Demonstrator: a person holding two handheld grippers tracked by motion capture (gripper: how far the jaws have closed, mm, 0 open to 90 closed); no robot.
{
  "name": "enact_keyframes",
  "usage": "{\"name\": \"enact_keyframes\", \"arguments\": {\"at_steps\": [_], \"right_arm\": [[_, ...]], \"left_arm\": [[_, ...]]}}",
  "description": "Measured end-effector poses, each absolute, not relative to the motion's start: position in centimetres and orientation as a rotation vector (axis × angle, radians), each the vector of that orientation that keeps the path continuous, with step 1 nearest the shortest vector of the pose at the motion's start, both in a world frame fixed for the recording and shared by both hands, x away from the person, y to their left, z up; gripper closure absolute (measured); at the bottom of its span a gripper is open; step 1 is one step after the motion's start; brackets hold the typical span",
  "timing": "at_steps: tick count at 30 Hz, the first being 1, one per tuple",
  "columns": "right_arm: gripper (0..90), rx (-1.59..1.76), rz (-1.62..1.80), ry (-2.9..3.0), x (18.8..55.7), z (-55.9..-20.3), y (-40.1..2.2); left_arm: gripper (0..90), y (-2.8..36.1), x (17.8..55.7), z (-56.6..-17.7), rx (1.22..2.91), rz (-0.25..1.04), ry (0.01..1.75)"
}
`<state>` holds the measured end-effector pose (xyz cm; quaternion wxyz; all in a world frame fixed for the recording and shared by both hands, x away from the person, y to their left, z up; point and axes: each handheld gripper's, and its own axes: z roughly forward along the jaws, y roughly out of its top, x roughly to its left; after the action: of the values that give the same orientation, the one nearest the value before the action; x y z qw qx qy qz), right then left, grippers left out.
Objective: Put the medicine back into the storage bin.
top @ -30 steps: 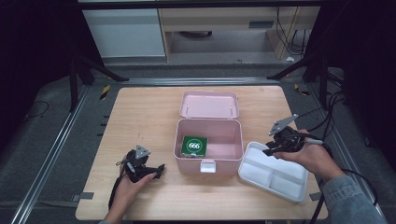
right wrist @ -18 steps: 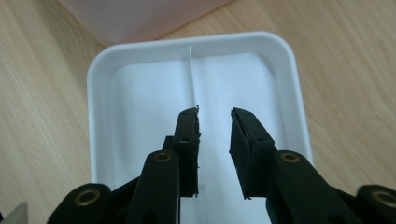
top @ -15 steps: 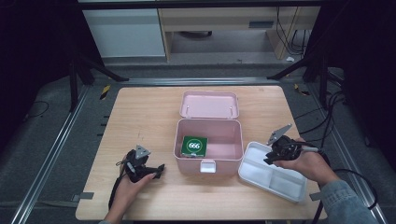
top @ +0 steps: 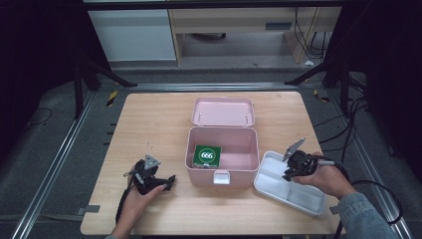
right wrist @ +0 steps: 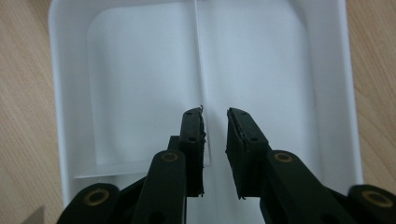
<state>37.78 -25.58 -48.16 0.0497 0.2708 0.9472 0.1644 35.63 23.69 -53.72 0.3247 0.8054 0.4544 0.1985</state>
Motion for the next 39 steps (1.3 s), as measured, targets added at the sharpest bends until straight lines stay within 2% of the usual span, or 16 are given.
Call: {"name": "enact_keyframes", "arguments": {"at_steps": [13, 23, 28, 39], "right_arm": [[80.9, 0.783, 0.41, 2.94, 38.1, -49.5, -25.0], [88.7, 0.754, 0.352, 2.966, 38.3, -49.8, -24.6], [89.8, 0.737, 0.363, 2.964, 38.2, -49.7, -24.9], [89.9, 0.839, 0.596, 2.835, 38.0, -46.1, -28.2]], "left_arm": [[1.6, 23.7, 35.6, -53.7, 2.113, 0.521, 1.192], [1.6, 23.7, 35.6, -53.7, 2.112, 0.521, 1.192], [1.6, 23.7, 35.6, -53.7, 2.113, 0.521, 1.192], [1.6, 23.7, 35.6, -53.7, 2.113, 0.521, 1.192]]}}
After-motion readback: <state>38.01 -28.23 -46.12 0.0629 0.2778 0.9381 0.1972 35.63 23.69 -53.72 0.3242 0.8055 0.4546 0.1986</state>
